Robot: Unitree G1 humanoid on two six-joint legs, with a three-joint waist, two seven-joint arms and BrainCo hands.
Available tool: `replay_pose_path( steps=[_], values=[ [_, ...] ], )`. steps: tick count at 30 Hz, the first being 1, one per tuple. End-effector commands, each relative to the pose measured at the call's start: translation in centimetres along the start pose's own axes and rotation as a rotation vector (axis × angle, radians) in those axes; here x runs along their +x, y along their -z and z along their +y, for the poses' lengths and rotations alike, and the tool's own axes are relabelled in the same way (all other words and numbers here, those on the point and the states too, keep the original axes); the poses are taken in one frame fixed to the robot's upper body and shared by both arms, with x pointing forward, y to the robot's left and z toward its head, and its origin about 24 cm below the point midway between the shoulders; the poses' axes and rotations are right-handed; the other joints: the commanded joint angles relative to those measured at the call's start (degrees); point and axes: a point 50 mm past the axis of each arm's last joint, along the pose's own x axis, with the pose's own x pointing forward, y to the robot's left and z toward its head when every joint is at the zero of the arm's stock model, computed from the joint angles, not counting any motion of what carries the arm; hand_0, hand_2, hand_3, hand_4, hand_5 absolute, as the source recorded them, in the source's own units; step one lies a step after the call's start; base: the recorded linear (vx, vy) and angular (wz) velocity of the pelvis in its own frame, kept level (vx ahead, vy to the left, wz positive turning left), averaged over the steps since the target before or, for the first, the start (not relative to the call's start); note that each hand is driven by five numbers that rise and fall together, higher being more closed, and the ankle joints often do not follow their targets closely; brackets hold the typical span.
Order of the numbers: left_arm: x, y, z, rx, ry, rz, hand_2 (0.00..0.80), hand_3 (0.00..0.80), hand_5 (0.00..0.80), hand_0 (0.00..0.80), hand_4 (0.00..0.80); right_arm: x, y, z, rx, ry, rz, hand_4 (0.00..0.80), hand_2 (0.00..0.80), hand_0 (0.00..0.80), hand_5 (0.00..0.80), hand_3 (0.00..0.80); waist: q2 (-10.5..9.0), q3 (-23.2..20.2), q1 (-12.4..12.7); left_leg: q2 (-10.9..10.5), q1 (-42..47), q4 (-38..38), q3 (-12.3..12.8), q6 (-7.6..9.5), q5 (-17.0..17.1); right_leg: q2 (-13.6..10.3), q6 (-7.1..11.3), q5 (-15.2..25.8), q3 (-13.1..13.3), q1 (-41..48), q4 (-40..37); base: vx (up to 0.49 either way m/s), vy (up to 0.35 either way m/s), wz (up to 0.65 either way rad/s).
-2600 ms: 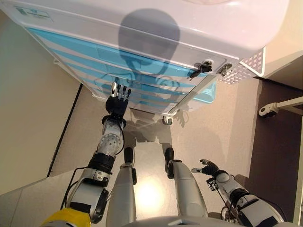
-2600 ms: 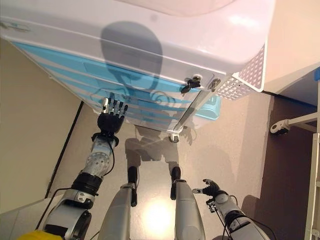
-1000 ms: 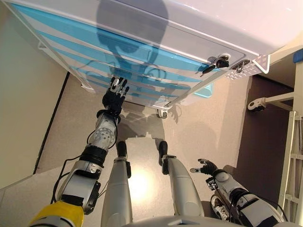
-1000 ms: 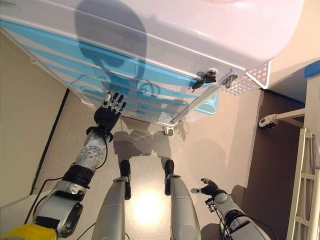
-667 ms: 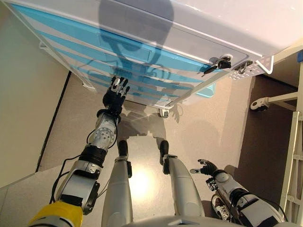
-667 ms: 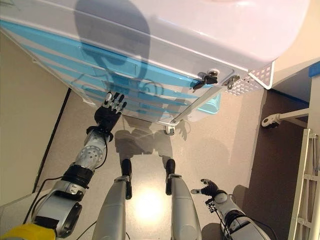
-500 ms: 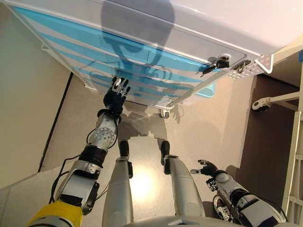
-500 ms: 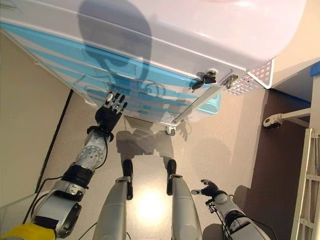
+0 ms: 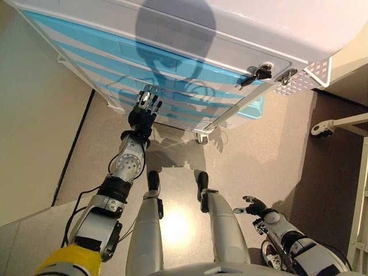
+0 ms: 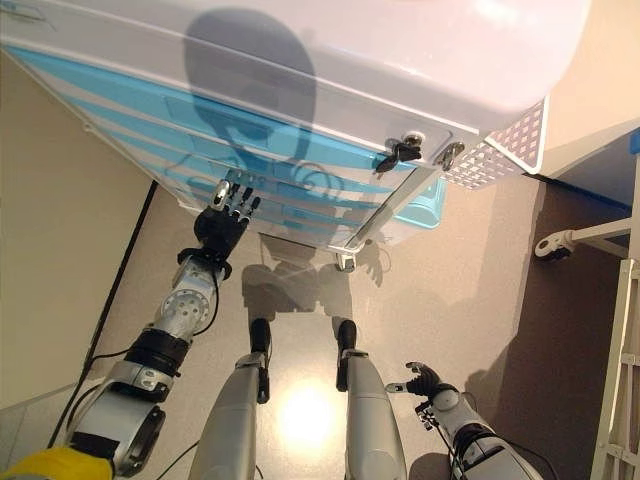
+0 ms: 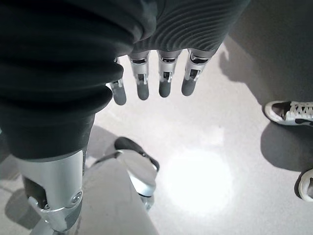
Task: Open the drawer and pick up the medicine
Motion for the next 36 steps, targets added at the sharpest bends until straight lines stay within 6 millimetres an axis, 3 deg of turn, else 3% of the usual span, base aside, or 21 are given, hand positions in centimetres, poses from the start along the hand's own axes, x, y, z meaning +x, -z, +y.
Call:
replay_pose_path(
  steps=[1,11,12,13,14,15,16,28,36],
  values=[
    [1.4,-3.6,-12.4,-0.033,0.493,-0.170,0.000,0.000,0.000,0.000,0.000,-0.7,2.8,-1.7,-0.081,0.027,0.081,0.000,0.000,0.000,0.000,0.000,3.33,-3.20,-2.25,-0.88,-0.80,4.47,-1.90,0.63,-5.27,2.10,0.29,1.57,-3.03,3.55,-4.19,0.000,0.000,0.00],
    [1.5,-3.3,-12.1,-0.045,0.468,-0.167,0.000,0.000,0.000,0.000,0.000,-0.6,2.6,-1.4,-0.077,0.026,0.075,0.000,0.000,0.000,0.000,0.000,3.13,-3.71,-2.43,-0.75,-0.54,2.70,-1.89,0.51,-4.45,2.23,0.43,2.14,-3.03,3.76,-5.52,0.000,0.000,0.00],
    [1.5,-3.4,-12.1,-0.043,0.469,-0.168,0.295,0.295,0.295,0.295,0.295,-0.6,2.6,-1.4,-0.078,0.028,0.078,0.000,0.000,0.000,0.000,0.000,3.09,-3.77,-2.44,-0.75,-0.43,2.40,-1.85,0.46,-4.33,2.24,0.43,2.16,-3.06,3.84,-5.68,0.000,0.000,0.00],
    [1.5,-3.3,-12.1,-0.045,0.467,-0.171,0.430,0.430,0.430,0.430,0.430,-0.6,2.6,-1.4,-0.081,0.028,0.076,0.000,0.000,0.000,0.000,0.000,3.03,-3.85,-2.43,-0.70,-0.32,1.95,-1.92,0.41,-4.11,2.31,0.42,2.20,-3.06,3.86,-5.87,0.000,0.000,0.00],
    [1.5,-3.3,-12.1,-0.045,0.467,-0.171,0.515,0.515,0.515,0.515,0.515,-0.6,2.6,-1.4,-0.081,0.028,0.076,0.000,0.000,0.000,0.000,0.000,3.03,-3.85,-2.43,-0.71,-0.30,1.91,-1.92,0.41,-4.09,2.30,0.42,2.21,-3.06,3.87,-5.89,0.000,0.000,0.00],
    [1.5,-3.4,-12.2,-0.044,0.469,-0.176,0.693,0.693,0.693,0.693,0.693,-0.6,2.6,-1.3,-0.081,0.027,0.080,0.000,0.000,0.000,0.000,0.000,3.04,-3.93,-2.45,-0.67,-0.31,1.89,-1.89,0.39,-4.05,2.30,0.43,2.22,-3.10,3.84,-5.89,0.000,0.000,0.00],
    [1.6,-3.5,-12.2,-0.046,0.463,-0.182,0.800,0.800,0.800,0.800,0.800,-0.6,2.6,-1.2,-0.082,0.024,0.076,0.000,0.000,0.000,0.000,0.000,3.04,-4.03,-2.47,-0.68,-0.29,1.84,-1.90,0.38,-3.99,2.30,0.38,2.19,-3.16,3.93,-5.97,0.000,0.000,0.00],
    [1.3,-3.3,-12.4,-0.045,0.487,-0.180,0.800,0.800,0.800,0.800,0.800,-0.6,2.5,-1.2,-0.095,0.018,0.069,0.000,0.000,0.000,0.000,0.000,3.31,-3.87,-2.32,-0.37,0.14,2.22,-1.91,0.19,-4.12,2.37,0.09,1.68,-3.03,4.16,-5.28,0.001,-0.001,-0.01],
    [0.8,-2.0,-10.6,-0.069,0.444,-0.139,0.800,0.800,0.800,0.800,0.800,-0.5,2.4,-1.2,-0.099,0.021,0.069,0.000,0.000,0.000,0.000,0.000,2.96,-3.32,-1.81,-0.22,0.38,1.70,-2.34,-0.11,-3.39,2.47,-0.16,1.56,-3.62,4.47,-5.30,-0.014,-0.010,0.01]
  ],
)
